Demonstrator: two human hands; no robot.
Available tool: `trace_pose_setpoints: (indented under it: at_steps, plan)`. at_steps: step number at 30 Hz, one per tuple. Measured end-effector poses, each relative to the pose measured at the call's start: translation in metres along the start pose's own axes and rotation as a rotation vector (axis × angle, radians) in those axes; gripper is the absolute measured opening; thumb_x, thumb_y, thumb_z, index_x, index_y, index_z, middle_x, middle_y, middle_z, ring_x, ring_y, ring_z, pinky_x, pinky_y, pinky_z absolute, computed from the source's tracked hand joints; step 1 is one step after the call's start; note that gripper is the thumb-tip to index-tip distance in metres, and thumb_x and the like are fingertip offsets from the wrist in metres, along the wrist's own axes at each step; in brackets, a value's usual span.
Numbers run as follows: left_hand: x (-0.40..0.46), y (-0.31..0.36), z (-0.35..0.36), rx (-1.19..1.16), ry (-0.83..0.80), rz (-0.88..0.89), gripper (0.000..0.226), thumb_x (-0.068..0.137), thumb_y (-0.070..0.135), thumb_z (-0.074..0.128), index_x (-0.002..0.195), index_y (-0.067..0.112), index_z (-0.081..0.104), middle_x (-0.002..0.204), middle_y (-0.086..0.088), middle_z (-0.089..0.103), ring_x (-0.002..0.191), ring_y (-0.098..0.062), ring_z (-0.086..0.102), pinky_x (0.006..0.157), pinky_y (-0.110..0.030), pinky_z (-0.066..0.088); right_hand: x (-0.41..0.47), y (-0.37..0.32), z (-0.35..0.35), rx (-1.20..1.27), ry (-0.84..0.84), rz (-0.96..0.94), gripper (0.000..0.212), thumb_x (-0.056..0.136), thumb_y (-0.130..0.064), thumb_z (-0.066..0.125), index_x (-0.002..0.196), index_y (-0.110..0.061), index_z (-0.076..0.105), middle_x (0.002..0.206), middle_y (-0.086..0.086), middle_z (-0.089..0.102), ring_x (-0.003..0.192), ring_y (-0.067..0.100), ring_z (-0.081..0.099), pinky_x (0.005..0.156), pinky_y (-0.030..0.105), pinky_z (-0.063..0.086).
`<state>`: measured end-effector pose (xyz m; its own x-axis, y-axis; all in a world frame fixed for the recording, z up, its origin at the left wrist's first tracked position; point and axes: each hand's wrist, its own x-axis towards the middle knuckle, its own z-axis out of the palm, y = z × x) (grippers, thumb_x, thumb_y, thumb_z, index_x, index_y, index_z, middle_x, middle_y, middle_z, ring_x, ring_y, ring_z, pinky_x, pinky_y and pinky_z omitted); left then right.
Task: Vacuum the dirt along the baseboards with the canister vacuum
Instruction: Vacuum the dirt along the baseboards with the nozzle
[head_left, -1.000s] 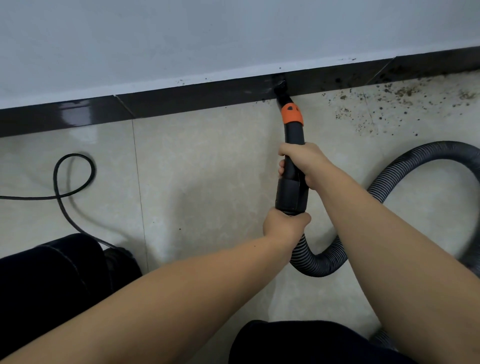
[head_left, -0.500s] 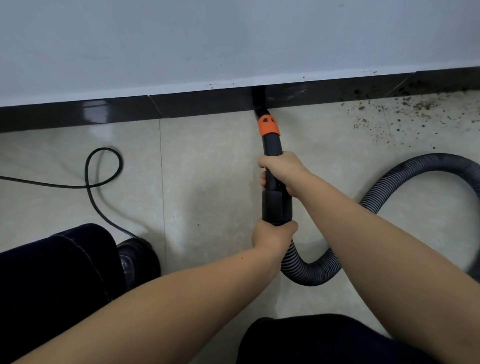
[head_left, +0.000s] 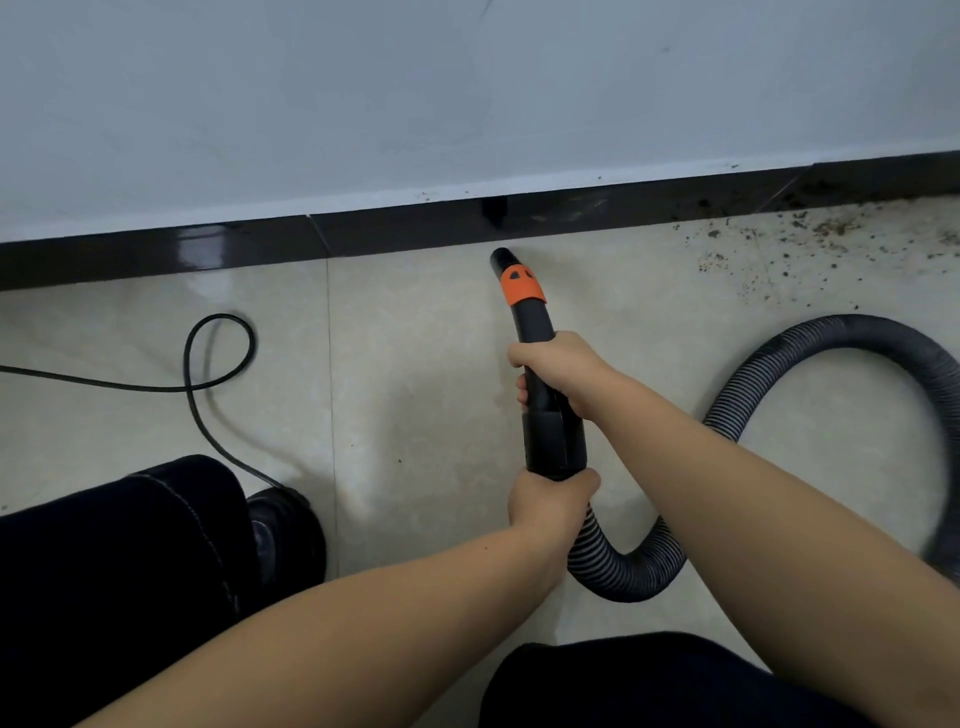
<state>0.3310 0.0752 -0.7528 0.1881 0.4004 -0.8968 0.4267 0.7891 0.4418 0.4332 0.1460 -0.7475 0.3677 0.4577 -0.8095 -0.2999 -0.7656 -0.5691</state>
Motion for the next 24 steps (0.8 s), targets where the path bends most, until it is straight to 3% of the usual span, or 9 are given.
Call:
trace_pose_setpoints:
  at_steps: [11,15,24]
  plan:
    - [-0.023,-0.035,0.057,0.274,-0.218,-0.009,0.032,0.079,0.012,0.065,0.11,0.007,0.059,0.083,-0.005,0.058,0.083,-0.023,0.058,0.067,-0.026,0.044,-0.03,0.063,-0.09,0.252,0.261,0.071,0.01,0.084,-0.004,0.055,0.083,-0.007,0.046,0.057,0.009,0.053,0.04,0.018,0.051,0.051,0.028,0.048]
    - [-0.026,-0.039,0.076,0.376,-0.313,0.005,0.025,0.081,0.012,0.065,0.104,0.014,0.056,0.078,0.001,0.054,0.081,-0.019,0.055,0.066,-0.024,0.044,-0.036,0.082,-0.121,0.361,0.334,0.095,0.009,0.084,-0.004,0.056,0.082,-0.006,0.047,0.06,0.01,0.053,0.047,0.02,0.052,0.053,0.03,0.049]
    - [-0.009,-0.025,0.133,0.619,-0.422,0.11,0.035,0.077,0.014,0.067,0.111,0.012,0.057,0.095,-0.006,0.057,0.087,-0.022,0.055,0.073,-0.03,0.047,-0.026,0.1,-0.19,0.57,0.46,0.122,0.009,0.085,-0.006,0.055,0.083,-0.007,0.046,0.06,0.009,0.05,0.039,0.017,0.05,0.052,0.029,0.048]
